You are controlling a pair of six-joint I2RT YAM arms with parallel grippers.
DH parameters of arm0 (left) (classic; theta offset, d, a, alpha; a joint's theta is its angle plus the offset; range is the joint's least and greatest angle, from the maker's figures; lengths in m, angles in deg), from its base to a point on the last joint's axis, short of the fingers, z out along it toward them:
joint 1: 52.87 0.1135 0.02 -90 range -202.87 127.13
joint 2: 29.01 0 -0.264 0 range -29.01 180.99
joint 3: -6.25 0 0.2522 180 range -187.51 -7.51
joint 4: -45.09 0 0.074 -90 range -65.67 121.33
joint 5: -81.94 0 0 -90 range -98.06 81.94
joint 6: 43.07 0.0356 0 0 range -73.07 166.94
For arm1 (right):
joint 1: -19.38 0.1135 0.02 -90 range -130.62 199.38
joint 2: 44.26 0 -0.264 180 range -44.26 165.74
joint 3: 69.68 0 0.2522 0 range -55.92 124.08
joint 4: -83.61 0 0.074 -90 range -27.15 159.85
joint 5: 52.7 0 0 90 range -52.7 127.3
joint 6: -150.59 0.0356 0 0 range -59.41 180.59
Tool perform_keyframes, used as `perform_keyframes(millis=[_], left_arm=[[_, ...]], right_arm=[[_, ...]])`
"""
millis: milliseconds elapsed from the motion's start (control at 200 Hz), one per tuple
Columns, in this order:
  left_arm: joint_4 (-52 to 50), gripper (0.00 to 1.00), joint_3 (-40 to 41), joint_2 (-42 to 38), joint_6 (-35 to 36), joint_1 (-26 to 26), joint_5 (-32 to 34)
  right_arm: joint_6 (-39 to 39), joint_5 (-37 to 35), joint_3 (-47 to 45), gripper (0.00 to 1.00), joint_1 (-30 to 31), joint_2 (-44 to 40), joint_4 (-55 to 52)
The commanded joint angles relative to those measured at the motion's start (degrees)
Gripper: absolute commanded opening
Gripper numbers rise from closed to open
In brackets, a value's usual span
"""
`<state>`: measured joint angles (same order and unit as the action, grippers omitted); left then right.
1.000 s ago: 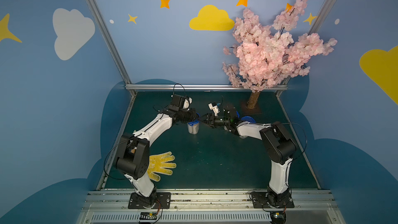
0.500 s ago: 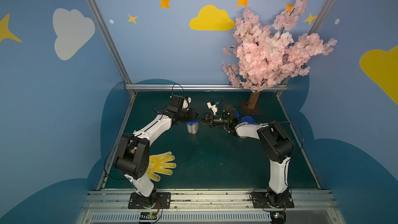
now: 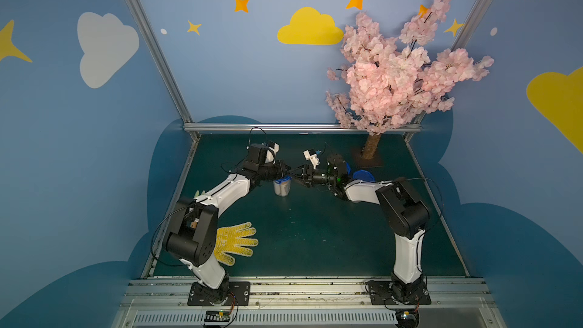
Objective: Take out toiletry kits
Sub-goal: Unfasten the latch on the container.
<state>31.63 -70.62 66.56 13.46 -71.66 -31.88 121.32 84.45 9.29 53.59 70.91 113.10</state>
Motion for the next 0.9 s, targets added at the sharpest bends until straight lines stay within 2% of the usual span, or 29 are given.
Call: perform_keyframes(millis=[0, 421, 896], left_arm=[[-11.0, 0.02, 5.2, 2.9, -0.4, 0.0, 2.8], [-9.0, 0.02, 9.0, 3.4, -1.1, -0.1, 3.7], [-6.7, 0.02, 13.5, 2.7, -2.4, 0.1, 5.4]], right_arm=[[0.9, 1.9, 0.2, 0.67, 0.5, -0.9, 8.2], [1.5, 1.9, -0.6, 0.57, 0.7, -2.1, 9.0], [-0.4, 1.5, -2.0, 0.53, 0.9, -4.8, 6.4]])
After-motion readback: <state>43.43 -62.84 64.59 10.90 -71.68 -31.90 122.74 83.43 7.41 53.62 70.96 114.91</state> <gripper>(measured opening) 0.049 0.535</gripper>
